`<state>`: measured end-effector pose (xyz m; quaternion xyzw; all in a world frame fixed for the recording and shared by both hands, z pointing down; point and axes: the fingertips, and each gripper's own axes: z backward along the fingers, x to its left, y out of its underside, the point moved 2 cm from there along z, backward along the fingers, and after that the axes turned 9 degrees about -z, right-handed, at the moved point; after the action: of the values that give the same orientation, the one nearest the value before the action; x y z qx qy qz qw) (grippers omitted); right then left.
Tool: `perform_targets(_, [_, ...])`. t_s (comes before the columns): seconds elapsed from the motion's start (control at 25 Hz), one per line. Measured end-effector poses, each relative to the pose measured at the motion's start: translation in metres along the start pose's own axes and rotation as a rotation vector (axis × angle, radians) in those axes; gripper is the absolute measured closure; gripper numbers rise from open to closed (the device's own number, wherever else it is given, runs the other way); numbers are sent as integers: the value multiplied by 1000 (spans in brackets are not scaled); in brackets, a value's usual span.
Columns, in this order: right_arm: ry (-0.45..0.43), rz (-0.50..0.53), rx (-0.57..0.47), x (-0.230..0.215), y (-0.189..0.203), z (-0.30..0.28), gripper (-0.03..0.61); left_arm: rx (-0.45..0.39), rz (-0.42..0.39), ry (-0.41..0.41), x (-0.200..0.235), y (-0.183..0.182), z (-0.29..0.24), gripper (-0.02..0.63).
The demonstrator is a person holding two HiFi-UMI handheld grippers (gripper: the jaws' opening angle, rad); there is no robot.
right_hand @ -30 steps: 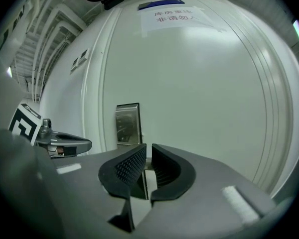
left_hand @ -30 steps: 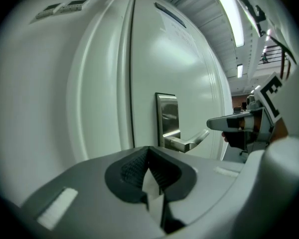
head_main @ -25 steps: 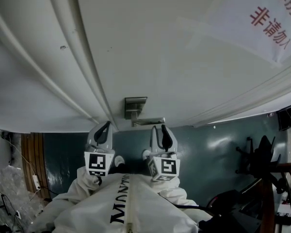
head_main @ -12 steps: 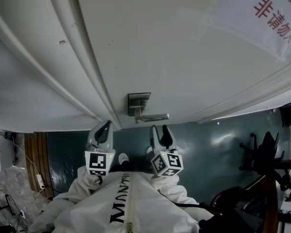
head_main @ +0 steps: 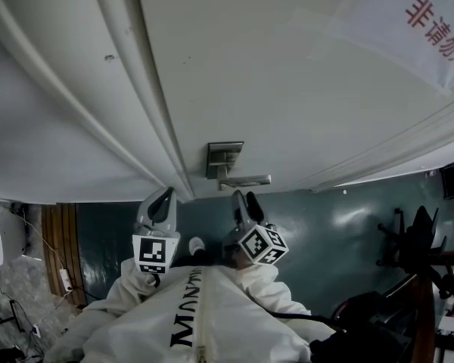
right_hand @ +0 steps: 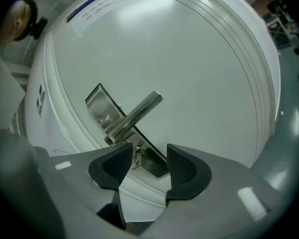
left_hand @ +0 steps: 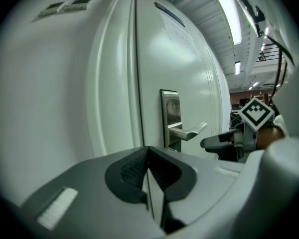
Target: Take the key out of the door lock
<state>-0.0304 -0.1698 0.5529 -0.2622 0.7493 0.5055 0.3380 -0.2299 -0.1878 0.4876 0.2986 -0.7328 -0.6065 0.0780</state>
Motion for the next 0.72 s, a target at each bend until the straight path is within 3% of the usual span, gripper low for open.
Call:
perform_targets(0.56, [-94, -678, 80, -13, 50, -31, 402, 17, 12, -32, 14, 9, 9, 614])
perform_targets(0.72, [-142, -774, 63, -9, 53, -36, 411, 22, 10, -35, 15, 10, 11, 614])
